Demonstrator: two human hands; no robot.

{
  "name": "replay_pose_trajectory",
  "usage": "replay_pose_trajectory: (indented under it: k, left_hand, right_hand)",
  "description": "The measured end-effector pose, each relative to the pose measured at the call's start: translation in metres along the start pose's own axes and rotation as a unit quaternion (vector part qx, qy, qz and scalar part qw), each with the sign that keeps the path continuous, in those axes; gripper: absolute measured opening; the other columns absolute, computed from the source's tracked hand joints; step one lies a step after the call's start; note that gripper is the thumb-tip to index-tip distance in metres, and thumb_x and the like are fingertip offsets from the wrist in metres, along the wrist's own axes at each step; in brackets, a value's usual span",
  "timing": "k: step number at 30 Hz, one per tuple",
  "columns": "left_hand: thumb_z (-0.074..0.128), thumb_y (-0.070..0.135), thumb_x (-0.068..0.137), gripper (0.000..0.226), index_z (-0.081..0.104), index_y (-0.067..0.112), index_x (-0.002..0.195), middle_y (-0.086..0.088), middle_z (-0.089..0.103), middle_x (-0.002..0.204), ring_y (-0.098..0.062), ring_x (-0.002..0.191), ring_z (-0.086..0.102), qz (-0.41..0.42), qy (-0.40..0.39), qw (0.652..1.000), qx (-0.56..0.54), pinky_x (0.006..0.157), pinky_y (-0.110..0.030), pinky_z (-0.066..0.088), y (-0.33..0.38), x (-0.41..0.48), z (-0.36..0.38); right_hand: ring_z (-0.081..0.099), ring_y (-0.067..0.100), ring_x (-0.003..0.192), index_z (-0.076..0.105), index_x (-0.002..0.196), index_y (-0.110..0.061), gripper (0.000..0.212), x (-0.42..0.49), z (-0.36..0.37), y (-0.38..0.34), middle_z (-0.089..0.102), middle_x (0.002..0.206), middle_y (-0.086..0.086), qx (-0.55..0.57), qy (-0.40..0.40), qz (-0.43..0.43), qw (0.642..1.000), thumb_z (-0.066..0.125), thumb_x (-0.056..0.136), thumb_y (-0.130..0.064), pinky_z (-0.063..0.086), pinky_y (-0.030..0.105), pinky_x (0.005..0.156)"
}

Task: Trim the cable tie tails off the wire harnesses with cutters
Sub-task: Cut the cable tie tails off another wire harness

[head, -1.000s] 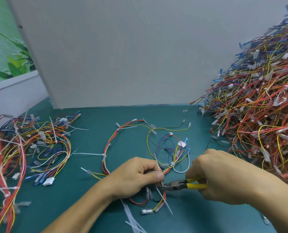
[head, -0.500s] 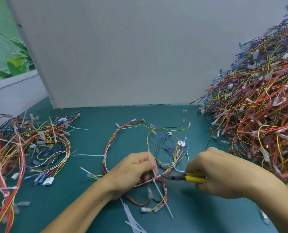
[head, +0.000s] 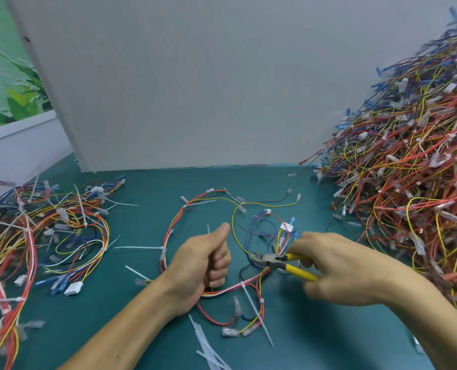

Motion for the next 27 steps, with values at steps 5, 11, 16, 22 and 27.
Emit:
replay_pose_trajectory:
  k: [5,11,16,22,27]
  left_hand:
    - [0.042,0.017,0.098,0.02,0.052,0.006,0.085,0.001,0.03,0.051,-0.014,0.046,0.029,0.029,0.011,0.999,0.014,0.045,-0.024,0.026,-0.003,0.0,-0.002]
    - [0.064,0.006,0.074,0.022,0.064,0.026,0.084,0.012,0.039,0.061,-0.006,0.055,0.037,0.225,-0.03,0.856,0.465,0.056,-0.013,0.031,0.023,-0.016,0.009]
    - [0.067,0.015,0.077,0.025,0.065,0.03,0.097,0.019,0.05,0.093,0.001,0.086,0.05,0.238,-0.092,0.794,0.552,0.074,-0.011,0.038,0.019,-0.02,0.019]
    - [0.071,0.027,0.083,0.008,0.067,0.022,0.088,0.019,0.059,0.082,0.006,0.075,0.052,0.255,-0.07,0.794,0.547,0.068,-0.005,0.034,0.019,-0.019,0.019]
    - [0.062,0.02,0.091,0.011,0.071,0.02,0.085,0.011,0.066,0.074,-0.004,0.069,0.057,0.179,-0.051,0.858,0.479,0.066,-0.014,0.042,0.018,-0.013,0.006]
  right_hand:
    - [0.047,0.013,0.088,0.046,0.084,-0.03,0.009,0.001,0.001,-0.001,0.048,0.093,-0.009,-0.026,-0.005,-0.006,1.0,0.055,0.084,-0.032,0.045,0.034,0.08]
    - [0.05,0.017,0.097,0.047,0.086,-0.027,0.007,0.003,0.006,0.001,0.047,0.096,-0.008,-0.024,-0.012,0.011,1.0,0.049,0.091,-0.032,0.045,0.039,0.086]
    - [0.052,0.023,0.091,0.049,0.086,-0.018,0.009,0.004,0.008,-0.001,0.051,0.091,-0.001,-0.047,-0.004,0.013,0.999,0.046,0.089,-0.026,0.047,0.041,0.082]
    - [0.055,0.027,0.088,0.053,0.09,-0.02,0.011,0.005,0.007,0.001,0.052,0.082,0.001,-0.09,0.009,0.031,0.995,0.049,0.083,-0.027,0.049,0.036,0.071]
    - [0.055,0.025,0.089,0.051,0.087,-0.022,0.008,0.004,0.006,0.002,0.052,0.085,-0.004,-0.103,0.017,0.022,0.994,0.048,0.082,-0.027,0.05,0.037,0.073]
Point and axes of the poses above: each hand's wrist, its own x-axis towards the middle knuckle, its own z-axis out of the palm, y = z × x, the point moved 7 cm from there along x, towards the middle knuckle
